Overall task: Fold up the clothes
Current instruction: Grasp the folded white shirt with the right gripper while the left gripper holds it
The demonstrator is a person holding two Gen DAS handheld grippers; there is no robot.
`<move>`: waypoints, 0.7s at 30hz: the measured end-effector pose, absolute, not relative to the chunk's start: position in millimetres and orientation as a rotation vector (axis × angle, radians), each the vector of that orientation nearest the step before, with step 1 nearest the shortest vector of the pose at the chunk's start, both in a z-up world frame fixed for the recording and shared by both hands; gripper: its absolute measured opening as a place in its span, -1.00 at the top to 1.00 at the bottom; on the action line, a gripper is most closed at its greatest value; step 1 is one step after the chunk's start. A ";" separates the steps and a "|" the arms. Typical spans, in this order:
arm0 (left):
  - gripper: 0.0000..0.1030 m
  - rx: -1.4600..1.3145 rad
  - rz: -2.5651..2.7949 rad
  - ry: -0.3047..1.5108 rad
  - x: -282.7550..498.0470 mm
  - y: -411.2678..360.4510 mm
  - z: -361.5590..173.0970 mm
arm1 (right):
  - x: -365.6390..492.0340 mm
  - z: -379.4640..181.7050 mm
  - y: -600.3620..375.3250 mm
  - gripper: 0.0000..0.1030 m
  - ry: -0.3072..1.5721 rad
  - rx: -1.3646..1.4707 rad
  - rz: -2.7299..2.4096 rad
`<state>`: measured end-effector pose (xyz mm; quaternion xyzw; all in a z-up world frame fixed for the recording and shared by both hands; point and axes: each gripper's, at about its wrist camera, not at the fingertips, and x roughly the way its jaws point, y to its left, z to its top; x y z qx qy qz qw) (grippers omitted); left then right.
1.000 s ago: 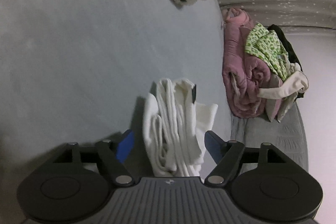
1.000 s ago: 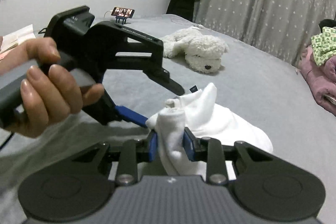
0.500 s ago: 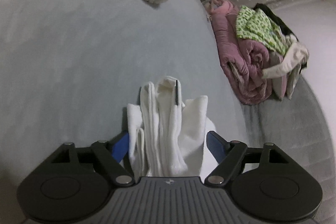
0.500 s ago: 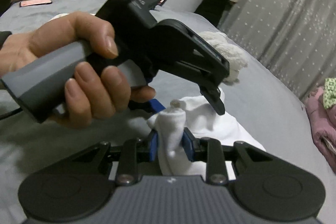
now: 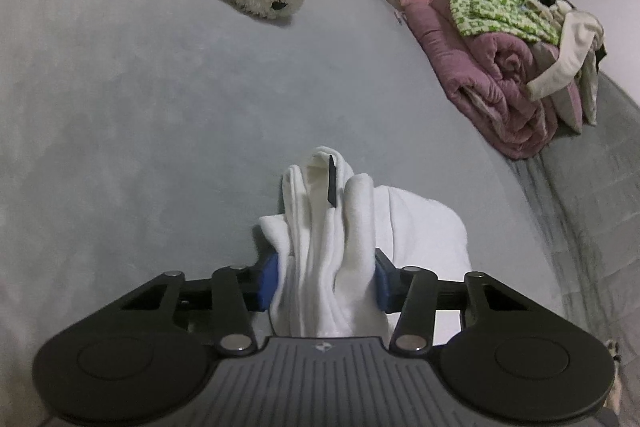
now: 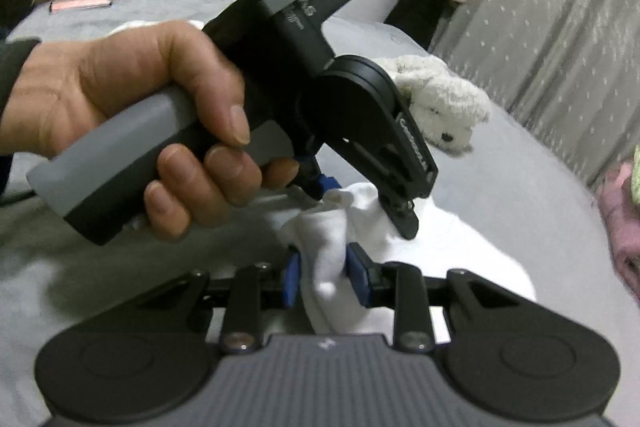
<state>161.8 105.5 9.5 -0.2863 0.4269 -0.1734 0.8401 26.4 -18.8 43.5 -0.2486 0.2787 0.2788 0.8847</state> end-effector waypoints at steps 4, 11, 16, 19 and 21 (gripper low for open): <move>0.12 -0.591 -0.364 0.905 162.2 104.6 10.3 | 20.0 60.3 -49.9 0.35 0.595 -0.341 0.616; 0.13 -0.529 -0.359 0.898 158.8 98.6 12.3 | 54.9 63.3 -109.7 0.36 0.704 -0.029 0.468; 0.14 -0.507 -0.353 0.888 156.9 96.3 11.4 | 76.0 42.7 -134.2 0.37 0.760 0.117 0.387; 0.14 -0.506 -0.353 0.886 156.7 96.8 11.0 | 75.8 41.5 -133.0 0.38 0.743 0.101 0.382; 0.14 -0.508 -0.354 0.884 156.3 97.2 10.7 | 80.5 45.3 -133.5 0.48 0.739 0.110 0.362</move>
